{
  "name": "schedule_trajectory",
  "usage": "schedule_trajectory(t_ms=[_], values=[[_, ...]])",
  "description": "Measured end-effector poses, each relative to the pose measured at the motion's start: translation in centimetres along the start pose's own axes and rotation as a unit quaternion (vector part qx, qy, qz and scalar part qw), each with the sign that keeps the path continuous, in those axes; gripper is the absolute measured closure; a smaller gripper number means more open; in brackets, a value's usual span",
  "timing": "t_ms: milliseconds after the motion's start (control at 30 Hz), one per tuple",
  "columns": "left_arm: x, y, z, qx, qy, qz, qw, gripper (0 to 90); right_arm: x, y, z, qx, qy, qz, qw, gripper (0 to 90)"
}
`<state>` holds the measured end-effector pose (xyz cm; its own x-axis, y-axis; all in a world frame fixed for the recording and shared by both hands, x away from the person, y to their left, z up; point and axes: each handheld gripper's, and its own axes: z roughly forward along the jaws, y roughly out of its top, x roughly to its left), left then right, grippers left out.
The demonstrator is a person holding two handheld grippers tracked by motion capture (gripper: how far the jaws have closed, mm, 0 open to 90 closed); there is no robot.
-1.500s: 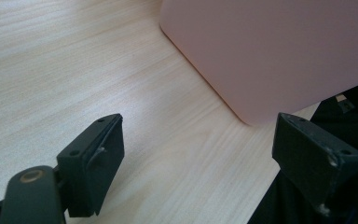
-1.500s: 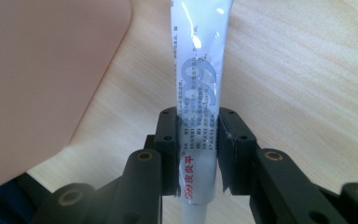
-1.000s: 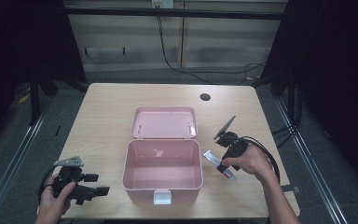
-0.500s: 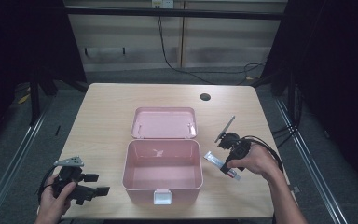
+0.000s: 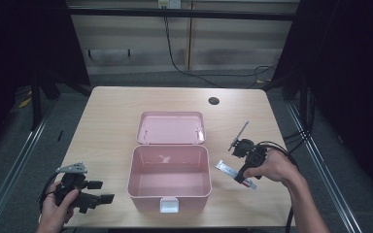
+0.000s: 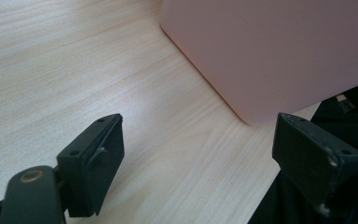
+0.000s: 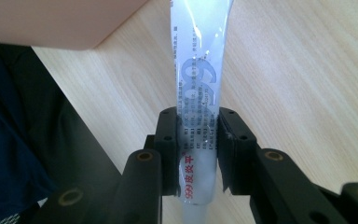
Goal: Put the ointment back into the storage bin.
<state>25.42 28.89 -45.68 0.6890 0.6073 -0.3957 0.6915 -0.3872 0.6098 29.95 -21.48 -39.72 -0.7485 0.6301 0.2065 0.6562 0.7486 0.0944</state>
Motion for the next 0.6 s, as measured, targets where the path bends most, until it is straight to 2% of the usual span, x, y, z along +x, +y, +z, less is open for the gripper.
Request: schedule_trajectory(t_ms=[167,200,600], values=[[0.0,0.0,0.0,0.0,0.0,0.0,1.0,16.7,0.1,-0.6,-0.4,-0.003,0.004,-0.01,0.9999,71.8],[0.0,0.0,0.0,0.0,0.0,0.0,1.0,16.7,0.1,-0.9,-0.6,-0.004,0.006,-0.019,0.9998,71.7],[0.0,0.0,0.0,0.0,0.0,-0.001,1.0,16.7,0.6,-1.8,-2.3,-0.009,0.005,-0.037,0.9993,71.8]])
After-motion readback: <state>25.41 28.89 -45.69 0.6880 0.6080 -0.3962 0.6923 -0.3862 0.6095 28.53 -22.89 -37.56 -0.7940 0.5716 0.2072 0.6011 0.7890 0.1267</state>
